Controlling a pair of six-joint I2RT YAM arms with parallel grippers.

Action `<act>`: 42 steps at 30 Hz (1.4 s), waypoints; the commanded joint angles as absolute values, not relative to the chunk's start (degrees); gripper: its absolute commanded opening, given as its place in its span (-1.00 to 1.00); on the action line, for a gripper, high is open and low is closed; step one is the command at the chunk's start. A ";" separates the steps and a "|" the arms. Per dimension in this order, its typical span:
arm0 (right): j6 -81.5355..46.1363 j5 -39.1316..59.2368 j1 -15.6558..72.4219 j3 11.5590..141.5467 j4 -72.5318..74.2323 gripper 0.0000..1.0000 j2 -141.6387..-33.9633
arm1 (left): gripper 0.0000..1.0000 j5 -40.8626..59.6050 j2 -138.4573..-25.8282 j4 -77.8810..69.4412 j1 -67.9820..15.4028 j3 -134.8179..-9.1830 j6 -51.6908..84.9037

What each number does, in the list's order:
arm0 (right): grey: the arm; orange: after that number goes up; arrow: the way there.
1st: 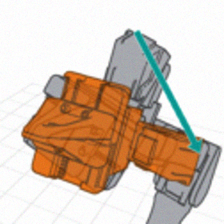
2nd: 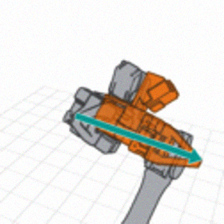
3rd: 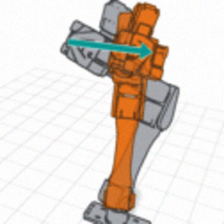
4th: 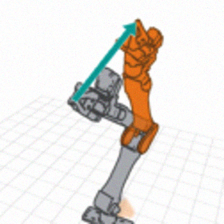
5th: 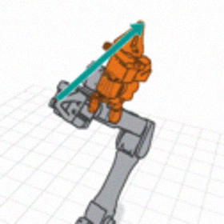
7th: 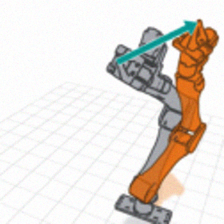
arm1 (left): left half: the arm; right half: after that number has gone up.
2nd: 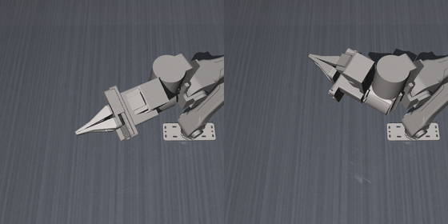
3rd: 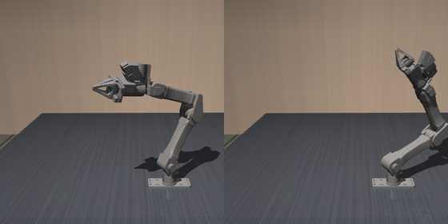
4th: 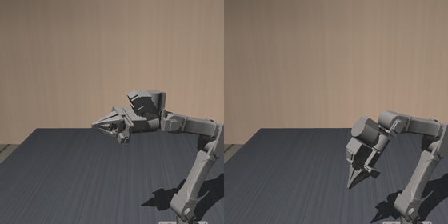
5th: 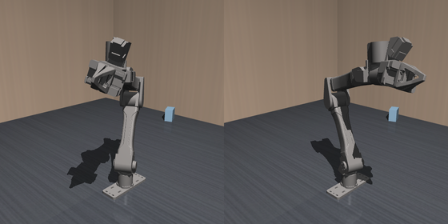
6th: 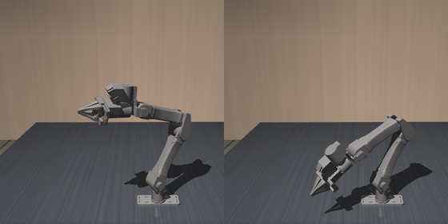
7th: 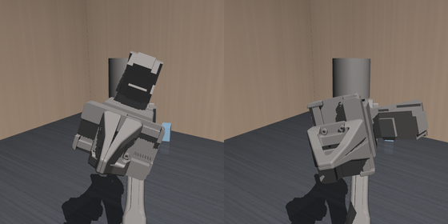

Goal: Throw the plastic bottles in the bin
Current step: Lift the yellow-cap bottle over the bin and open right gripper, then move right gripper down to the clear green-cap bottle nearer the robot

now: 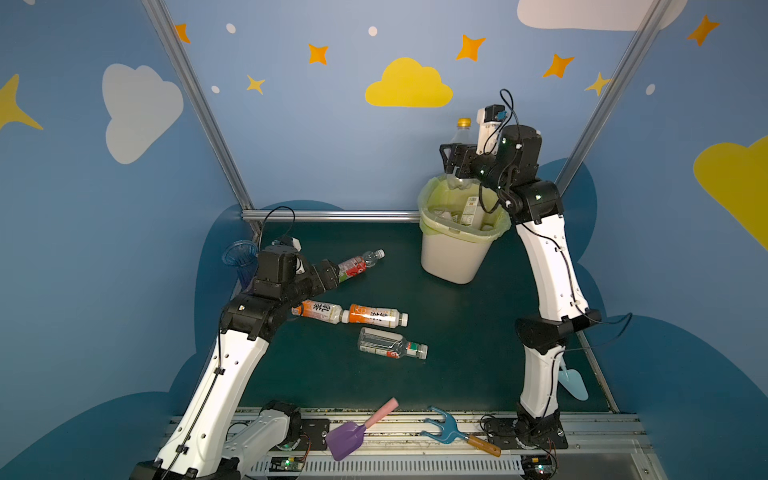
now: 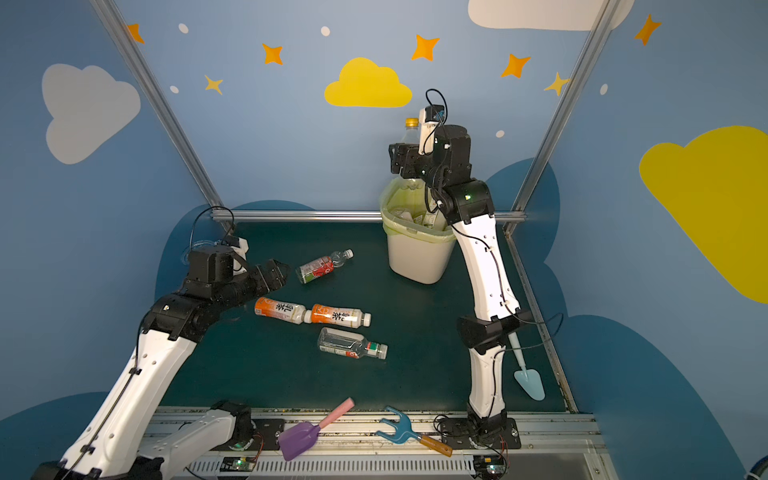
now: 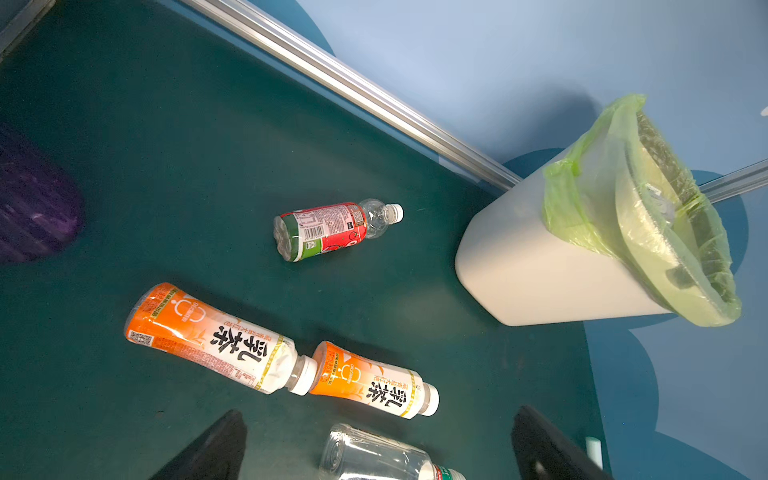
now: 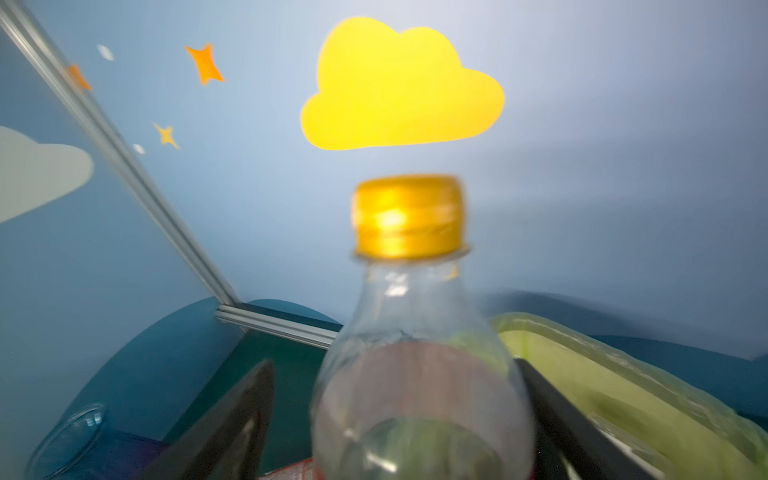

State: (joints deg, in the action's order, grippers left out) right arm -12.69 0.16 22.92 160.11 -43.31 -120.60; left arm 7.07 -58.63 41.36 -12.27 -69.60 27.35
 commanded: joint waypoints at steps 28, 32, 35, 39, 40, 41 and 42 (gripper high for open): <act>2.85 18.14 37.05 89.21 -43.26 0.57 -78.94 | 0.65 11.09 -58.78 48.08 -12.57 -57.06 32.19; 1.21 18.33 42.28 81.87 -39.87 0.55 -77.70 | 0.63 10.92 -57.72 48.80 -12.58 -55.46 33.67; 2.36 17.38 46.75 80.38 -41.32 0.51 -79.00 | 0.64 10.77 -55.92 47.37 -12.64 -53.29 35.59; 5.17 14.98 52.78 81.10 -44.87 0.51 -82.40 | 0.74 11.75 -53.87 44.98 -12.73 -50.34 37.67; 5.67 14.41 54.21 81.32 -45.39 0.51 -83.49 | 0.75 11.66 -53.37 44.62 -12.80 -49.82 38.16; 6.09 14.09 55.30 81.53 -45.88 0.52 -84.41 | 0.75 11.49 -52.85 44.28 -12.91 -49.38 38.52; 6.60 13.85 56.48 81.76 -46.30 0.52 -85.61 | 0.75 11.34 -52.12 43.83 -13.01 -49.05 38.82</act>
State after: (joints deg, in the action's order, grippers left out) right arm 4.10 15.42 54.35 80.55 -43.29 -82.81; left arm 11.31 -53.60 45.63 -12.67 -49.58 36.97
